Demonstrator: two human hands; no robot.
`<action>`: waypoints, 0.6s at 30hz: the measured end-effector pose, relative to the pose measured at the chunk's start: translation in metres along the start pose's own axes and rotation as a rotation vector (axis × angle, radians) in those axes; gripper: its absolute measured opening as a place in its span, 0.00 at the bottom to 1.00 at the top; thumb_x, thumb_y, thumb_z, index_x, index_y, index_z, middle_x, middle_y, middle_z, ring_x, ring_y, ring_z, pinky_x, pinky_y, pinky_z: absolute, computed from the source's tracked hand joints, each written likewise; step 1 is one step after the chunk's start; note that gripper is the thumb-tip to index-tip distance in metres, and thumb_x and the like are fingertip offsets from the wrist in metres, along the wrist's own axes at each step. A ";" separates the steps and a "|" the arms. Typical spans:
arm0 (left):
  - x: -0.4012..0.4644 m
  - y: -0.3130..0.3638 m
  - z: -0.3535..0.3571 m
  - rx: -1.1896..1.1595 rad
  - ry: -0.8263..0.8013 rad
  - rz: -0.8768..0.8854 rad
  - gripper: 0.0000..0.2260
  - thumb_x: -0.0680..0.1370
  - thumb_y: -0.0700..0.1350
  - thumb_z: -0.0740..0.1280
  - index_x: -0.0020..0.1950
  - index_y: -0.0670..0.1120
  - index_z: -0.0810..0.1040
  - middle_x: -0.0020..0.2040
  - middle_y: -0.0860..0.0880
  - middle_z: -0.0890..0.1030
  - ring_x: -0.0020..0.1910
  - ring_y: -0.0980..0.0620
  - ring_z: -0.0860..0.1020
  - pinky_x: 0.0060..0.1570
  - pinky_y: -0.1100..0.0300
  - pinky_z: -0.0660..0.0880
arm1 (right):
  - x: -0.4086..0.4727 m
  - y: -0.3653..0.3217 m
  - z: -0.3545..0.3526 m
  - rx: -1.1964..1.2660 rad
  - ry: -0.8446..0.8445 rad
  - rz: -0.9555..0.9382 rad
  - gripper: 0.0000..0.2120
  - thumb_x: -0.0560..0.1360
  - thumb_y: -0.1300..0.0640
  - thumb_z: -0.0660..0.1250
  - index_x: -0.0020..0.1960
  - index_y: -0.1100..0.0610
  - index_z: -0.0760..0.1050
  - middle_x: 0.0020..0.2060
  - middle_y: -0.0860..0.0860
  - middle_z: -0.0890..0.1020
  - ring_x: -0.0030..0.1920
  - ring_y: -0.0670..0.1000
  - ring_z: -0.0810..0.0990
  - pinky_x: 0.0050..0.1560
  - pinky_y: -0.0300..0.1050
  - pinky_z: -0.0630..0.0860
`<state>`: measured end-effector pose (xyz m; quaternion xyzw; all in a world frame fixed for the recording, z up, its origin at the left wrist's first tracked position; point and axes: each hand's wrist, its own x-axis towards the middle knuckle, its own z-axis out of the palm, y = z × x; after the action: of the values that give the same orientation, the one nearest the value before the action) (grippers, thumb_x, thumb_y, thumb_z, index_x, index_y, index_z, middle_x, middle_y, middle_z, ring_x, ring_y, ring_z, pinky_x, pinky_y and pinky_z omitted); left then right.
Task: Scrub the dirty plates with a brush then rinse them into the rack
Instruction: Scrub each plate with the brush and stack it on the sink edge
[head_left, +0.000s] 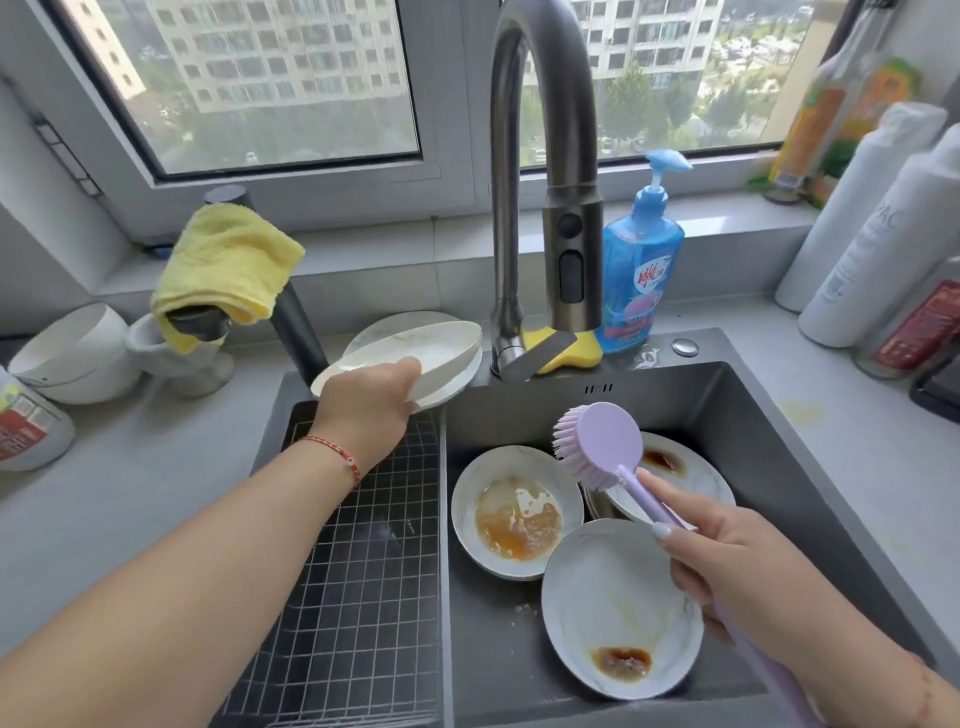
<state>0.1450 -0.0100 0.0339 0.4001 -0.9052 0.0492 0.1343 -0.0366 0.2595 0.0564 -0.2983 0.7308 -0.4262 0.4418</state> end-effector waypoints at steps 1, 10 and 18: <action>0.003 -0.003 0.007 0.002 -0.001 0.018 0.07 0.76 0.40 0.72 0.48 0.41 0.76 0.37 0.42 0.80 0.37 0.38 0.78 0.34 0.56 0.65 | 0.001 0.001 0.000 0.009 0.003 0.009 0.24 0.80 0.60 0.58 0.62 0.31 0.71 0.27 0.54 0.61 0.26 0.49 0.56 0.25 0.38 0.57; 0.022 -0.013 0.048 0.008 0.013 0.098 0.08 0.73 0.38 0.75 0.41 0.39 0.76 0.30 0.42 0.78 0.26 0.41 0.74 0.29 0.59 0.64 | 0.008 0.003 -0.002 0.030 0.032 0.065 0.24 0.80 0.61 0.59 0.63 0.32 0.71 0.27 0.54 0.63 0.24 0.49 0.58 0.24 0.37 0.60; 0.027 -0.015 0.066 0.000 -0.015 0.152 0.15 0.63 0.31 0.79 0.35 0.41 0.74 0.24 0.45 0.72 0.19 0.46 0.67 0.24 0.65 0.62 | 0.012 0.006 -0.005 0.015 0.062 0.091 0.24 0.80 0.61 0.59 0.64 0.32 0.70 0.25 0.52 0.65 0.23 0.48 0.60 0.24 0.37 0.62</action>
<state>0.1254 -0.0529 -0.0219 0.3304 -0.9340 0.0563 0.1234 -0.0469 0.2540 0.0480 -0.2484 0.7537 -0.4202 0.4402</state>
